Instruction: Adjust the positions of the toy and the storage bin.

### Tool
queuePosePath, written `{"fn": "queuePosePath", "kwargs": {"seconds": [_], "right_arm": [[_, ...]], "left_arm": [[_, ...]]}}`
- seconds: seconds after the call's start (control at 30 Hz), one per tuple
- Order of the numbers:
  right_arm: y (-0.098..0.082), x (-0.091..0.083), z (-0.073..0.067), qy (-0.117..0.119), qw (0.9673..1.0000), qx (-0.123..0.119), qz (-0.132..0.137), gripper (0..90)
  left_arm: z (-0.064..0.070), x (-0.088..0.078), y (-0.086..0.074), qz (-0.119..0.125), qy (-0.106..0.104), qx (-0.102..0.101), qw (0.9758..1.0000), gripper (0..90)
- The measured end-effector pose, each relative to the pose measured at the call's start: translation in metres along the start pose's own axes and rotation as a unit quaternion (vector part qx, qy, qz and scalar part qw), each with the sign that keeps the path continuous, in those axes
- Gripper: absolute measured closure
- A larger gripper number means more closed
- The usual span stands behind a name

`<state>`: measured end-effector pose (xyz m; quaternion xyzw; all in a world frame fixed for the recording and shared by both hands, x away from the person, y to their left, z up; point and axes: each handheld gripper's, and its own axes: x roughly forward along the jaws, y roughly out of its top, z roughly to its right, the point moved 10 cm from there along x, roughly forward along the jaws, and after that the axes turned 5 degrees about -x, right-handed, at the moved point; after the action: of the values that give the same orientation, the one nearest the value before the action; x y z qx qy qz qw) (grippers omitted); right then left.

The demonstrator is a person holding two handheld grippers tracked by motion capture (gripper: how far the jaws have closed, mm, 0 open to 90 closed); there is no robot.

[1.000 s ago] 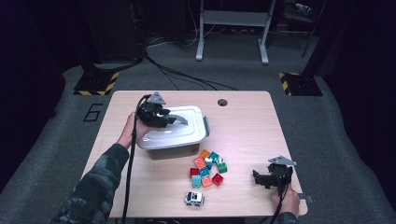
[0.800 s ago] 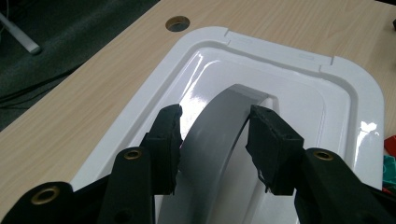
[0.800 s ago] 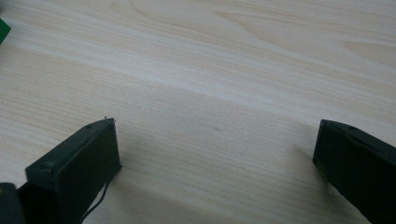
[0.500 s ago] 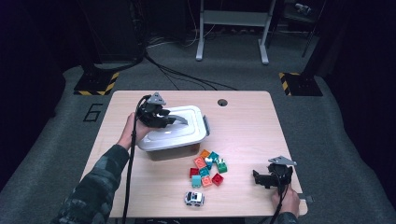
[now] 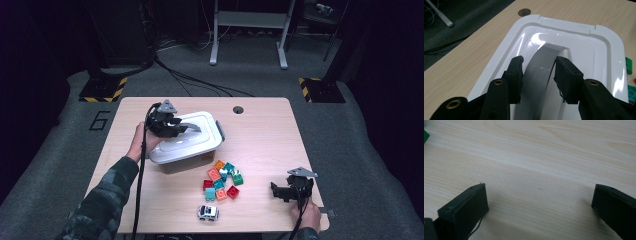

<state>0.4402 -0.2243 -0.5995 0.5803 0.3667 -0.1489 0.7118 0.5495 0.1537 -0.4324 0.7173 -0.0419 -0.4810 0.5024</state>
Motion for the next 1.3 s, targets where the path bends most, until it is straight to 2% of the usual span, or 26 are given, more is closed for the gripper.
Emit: {"fn": "queuePosePath", "kwargs": {"seconds": [0.17,0.37,0.4,0.43,0.5,0.57,0.63,0.67,0.7,0.73,0.93,1.2,1.3], "right_arm": [[0.000,0.000,0.001,-0.001,1.0000,-0.003,-0.001,0.0],[0.000,0.000,0.001,0.000,1.0000,-0.003,-0.001,0.0],[0.000,0.000,0.001,0.000,1.0000,-0.003,-0.001,0.0],[0.000,0.000,0.001,0.000,1.0000,-0.003,-0.001,0.0],[0.000,0.000,0.001,0.000,1.0000,-0.003,-0.001,0.0],[0.000,0.000,0.001,0.000,1.0000,-0.003,-0.001,0.0],[0.000,0.000,0.001,0.000,1.0000,-0.003,-0.001,0.0],[0.000,0.000,0.001,0.000,1.0000,-0.003,-0.001,0.0],[0.000,0.000,0.001,0.000,1.0000,-0.003,-0.001,0.0],[0.000,0.000,0.001,0.000,1.0000,-0.003,-0.001,0.0],[0.000,0.000,0.001,-0.001,1.0000,-0.003,-0.002,0.0],[0.000,0.000,0.001,-0.001,1.0000,-0.003,-0.001,0.0],[0.000,0.000,0.001,-0.001,1.0000,-0.003,-0.001,0.0]], "left_arm": [[0.003,0.000,0.000,0.006,0.015,-0.011,0.9998,61.1],[0.006,0.000,0.000,0.003,0.023,-0.018,0.9996,62.9],[0.008,0.000,0.000,0.001,0.021,-0.022,0.9995,63.3],[0.009,0.002,0.002,0.002,0.034,-0.029,0.9990,63.6],[0.013,0.003,0.003,0.004,0.043,-0.046,0.9980,63.8],[0.014,0.004,0.004,0.003,0.051,-0.051,0.9974,63.5],[0.014,0.004,0.004,-0.001,0.052,-0.044,0.9977,62.8],[0.014,0.005,0.002,-0.007,0.045,-0.039,0.9982,61.2],[0.014,0.008,0.000,-0.008,0.047,-0.041,0.9980,60.0],[0.012,0.008,-0.001,-0.008,0.049,-0.039,0.9980,63.3],[0.015,0.008,0.000,-0.010,0.060,-0.042,0.9973,65.9],[0.022,0.012,0.003,-0.005,0.076,-0.061,0.9952,66.6],[0.023,0.012,0.002,-0.012,0.086,-0.069,0.9939,66.6]]}}
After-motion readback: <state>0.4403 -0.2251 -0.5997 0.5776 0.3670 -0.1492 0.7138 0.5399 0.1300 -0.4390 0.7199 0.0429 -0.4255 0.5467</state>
